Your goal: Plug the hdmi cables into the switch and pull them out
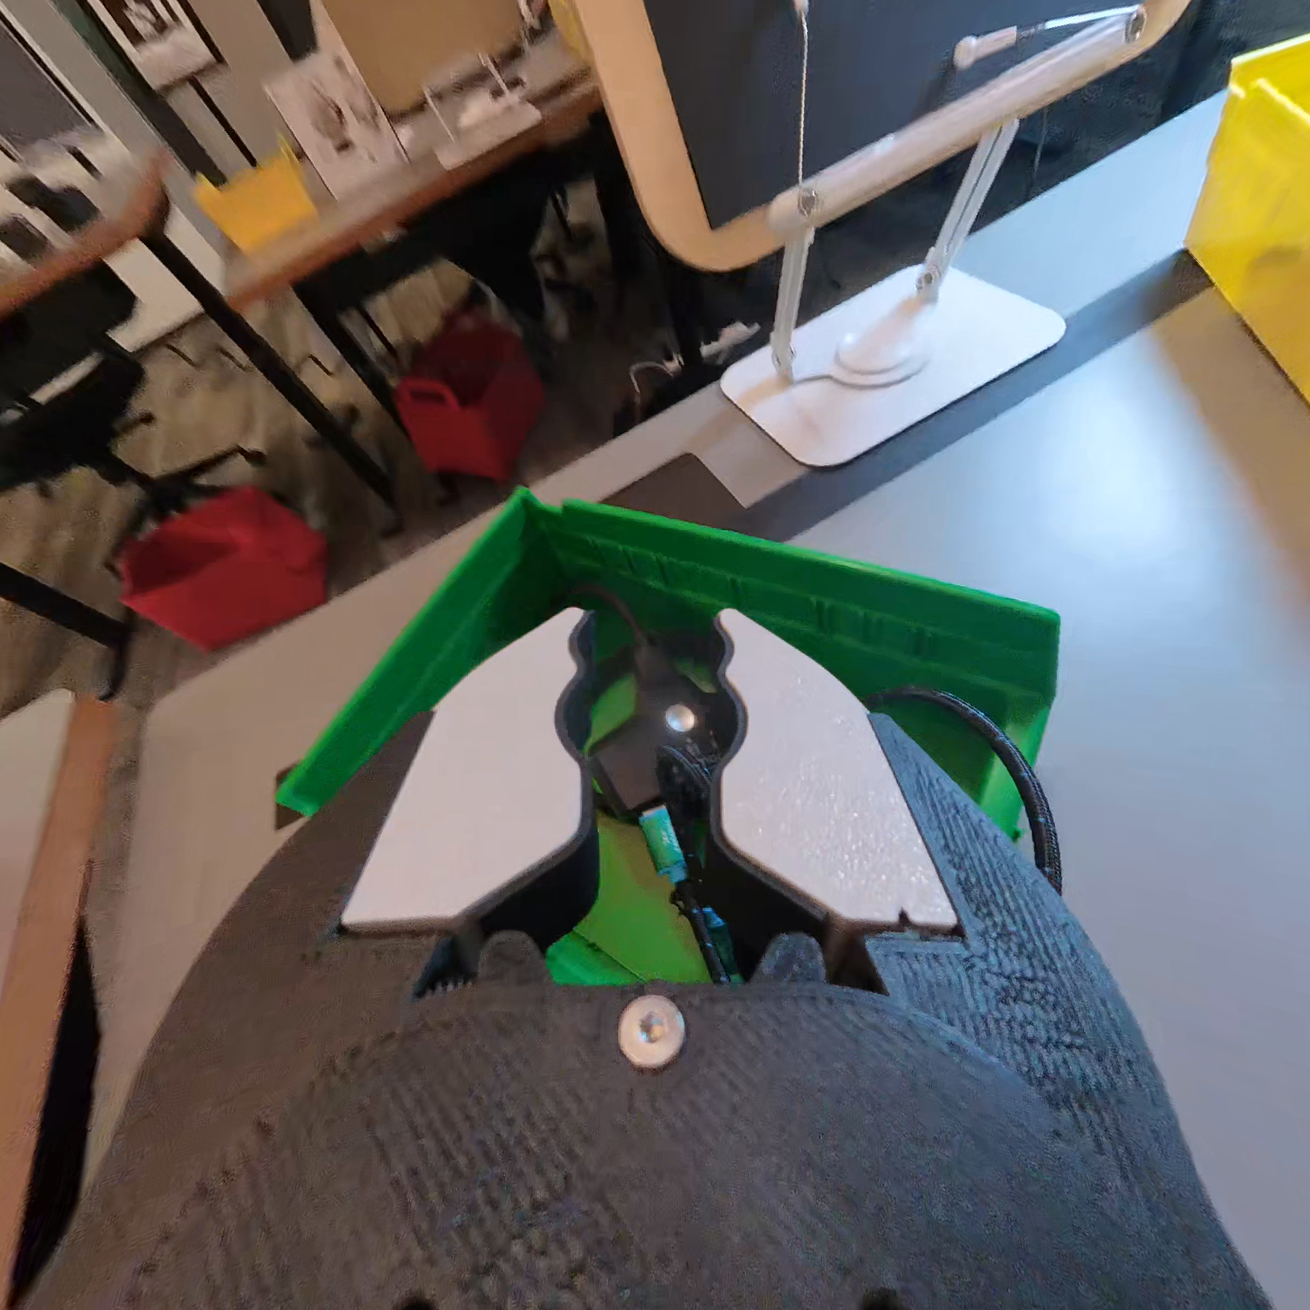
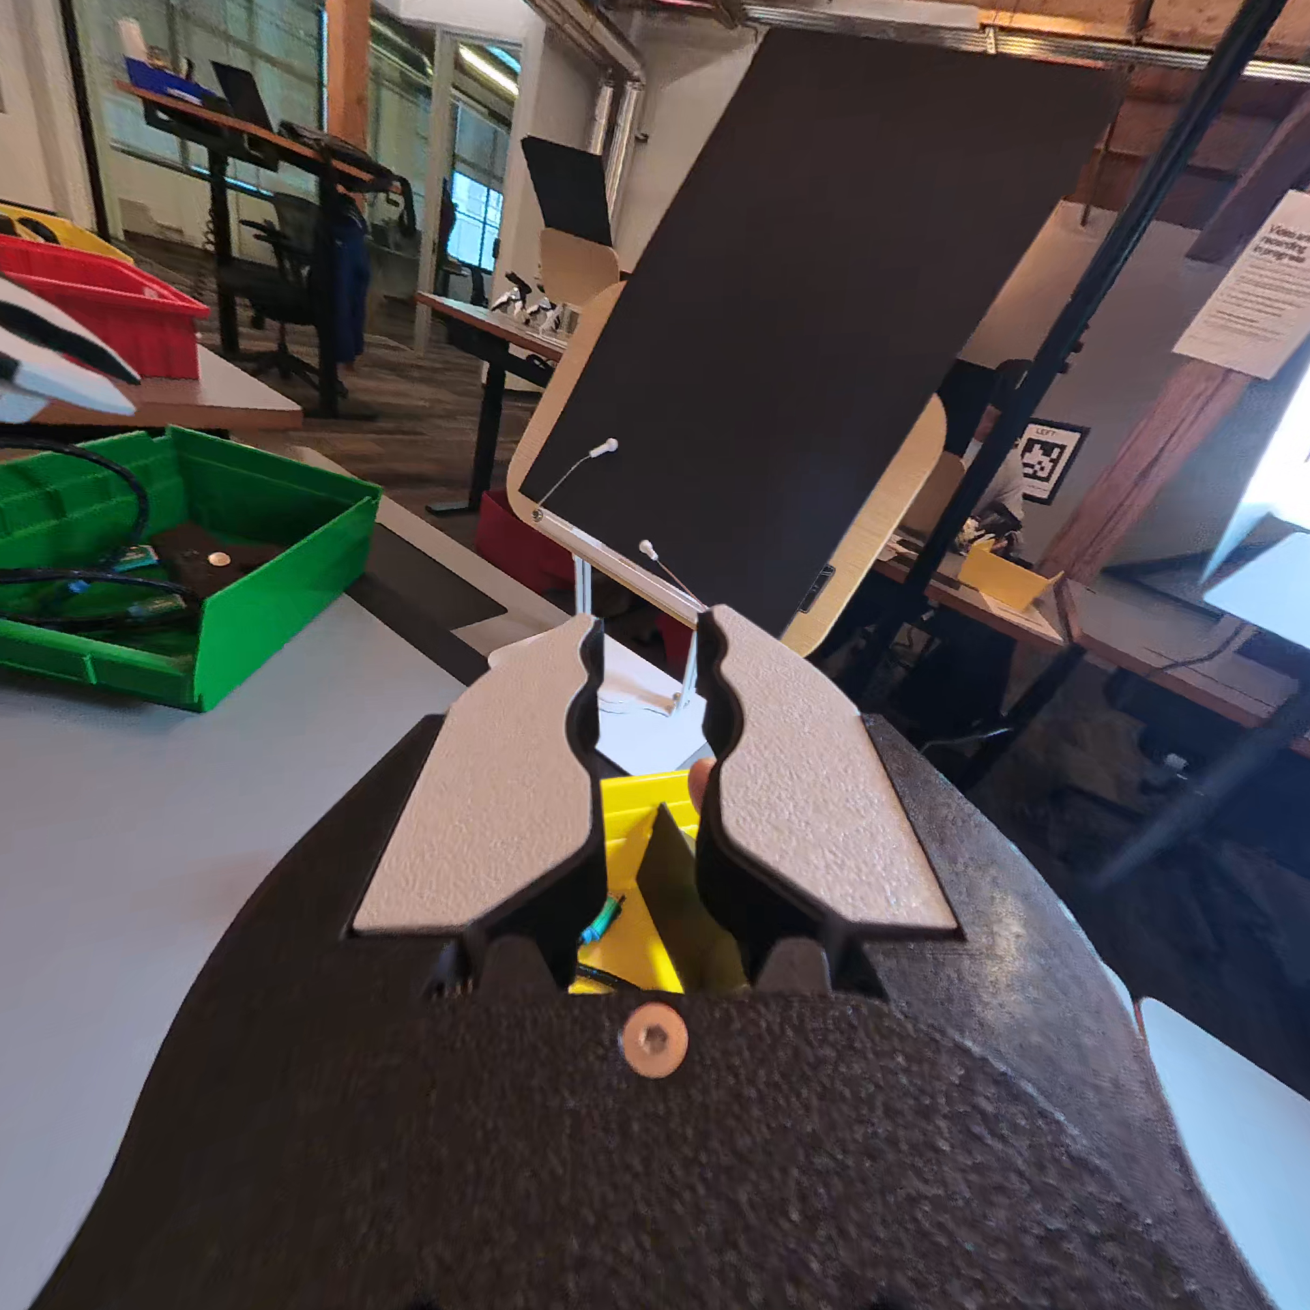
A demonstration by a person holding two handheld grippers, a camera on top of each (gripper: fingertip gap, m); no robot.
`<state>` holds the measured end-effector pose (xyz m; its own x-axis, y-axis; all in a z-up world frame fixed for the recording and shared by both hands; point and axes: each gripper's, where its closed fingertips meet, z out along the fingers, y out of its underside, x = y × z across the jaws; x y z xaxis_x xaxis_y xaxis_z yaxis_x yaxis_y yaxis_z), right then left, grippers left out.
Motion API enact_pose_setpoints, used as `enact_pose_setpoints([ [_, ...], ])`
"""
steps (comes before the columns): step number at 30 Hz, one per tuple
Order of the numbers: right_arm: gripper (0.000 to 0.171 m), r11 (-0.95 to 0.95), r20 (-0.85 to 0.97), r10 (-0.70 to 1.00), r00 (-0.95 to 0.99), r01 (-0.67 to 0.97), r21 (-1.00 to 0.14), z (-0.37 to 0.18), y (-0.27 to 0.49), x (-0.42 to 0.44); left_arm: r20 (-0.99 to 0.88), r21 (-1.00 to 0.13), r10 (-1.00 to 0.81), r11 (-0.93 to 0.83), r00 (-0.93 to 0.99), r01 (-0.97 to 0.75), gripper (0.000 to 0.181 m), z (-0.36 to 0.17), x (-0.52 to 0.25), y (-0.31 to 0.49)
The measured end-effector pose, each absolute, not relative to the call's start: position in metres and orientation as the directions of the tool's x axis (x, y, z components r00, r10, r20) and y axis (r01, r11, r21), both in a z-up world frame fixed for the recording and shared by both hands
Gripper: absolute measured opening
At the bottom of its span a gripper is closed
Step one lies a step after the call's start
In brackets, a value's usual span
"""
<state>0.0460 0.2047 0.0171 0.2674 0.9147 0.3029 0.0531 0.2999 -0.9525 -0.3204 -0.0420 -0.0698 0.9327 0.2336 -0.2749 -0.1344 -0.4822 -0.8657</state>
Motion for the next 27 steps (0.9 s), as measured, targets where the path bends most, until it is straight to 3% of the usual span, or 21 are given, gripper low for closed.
enact_pose_setpoints([
  [1,0.025,0.308,0.312,0.911,0.269,0.06,-0.95,0.016,0.204,0.045,-0.268,-0.863,0.229,-0.489,0.936,-0.127,0.031,-0.073,-0.32,-0.04],
  [5,0.021,0.312,0.321,0.909,0.266,0.075,-0.947,0.01,0.204,0.04,-0.321,-0.844,0.271,-0.517,0.908,-0.145,0.029,-0.08,-0.333,-0.038],
  [9,0.016,0.329,0.336,0.903,0.269,0.072,-0.942,0.011,0.204,0.04,-0.482,-0.797,0.47,-0.586,0.739,-0.147,0.024,-0.08,-0.389,-0.067],
  [11,0.015,0.327,0.334,0.905,0.261,0.072,-0.942,0.01,0.202,0.039,-0.45,-0.801,0.478,-0.589,0.754,-0.105,0.025,-0.089,-0.398,-0.072],
  [14,0.014,0.323,0.333,0.908,0.255,0.079,-0.943,0.008,0.202,0.037,-0.333,-0.806,0.422,-0.591,0.843,-0.023,0.037,-0.115,-0.392,-0.06],
  [18,0.014,0.335,0.347,0.906,0.243,0.092,-0.938,0.007,0.199,0.036,-0.362,-0.706,0.31,-0.707,0.879,-0.041,0.05,-0.154,-0.377,-0.04],
  [22,0.013,0.359,0.374,0.899,0.227,0.102,-0.928,0.008,0.194,0.036,-0.49,-0.517,0.199,-0.85,0.849,-0.099,0.051,-0.183,-0.374,-0.041],
  [27,0.012,0.366,0.379,0.901,0.208,0.1,-0.925,0.007,0.191,0.035,-0.459,-0.437,0.071,-0.886,0.885,-0.155,0.045,-0.197,-0.355,-0.04],
])
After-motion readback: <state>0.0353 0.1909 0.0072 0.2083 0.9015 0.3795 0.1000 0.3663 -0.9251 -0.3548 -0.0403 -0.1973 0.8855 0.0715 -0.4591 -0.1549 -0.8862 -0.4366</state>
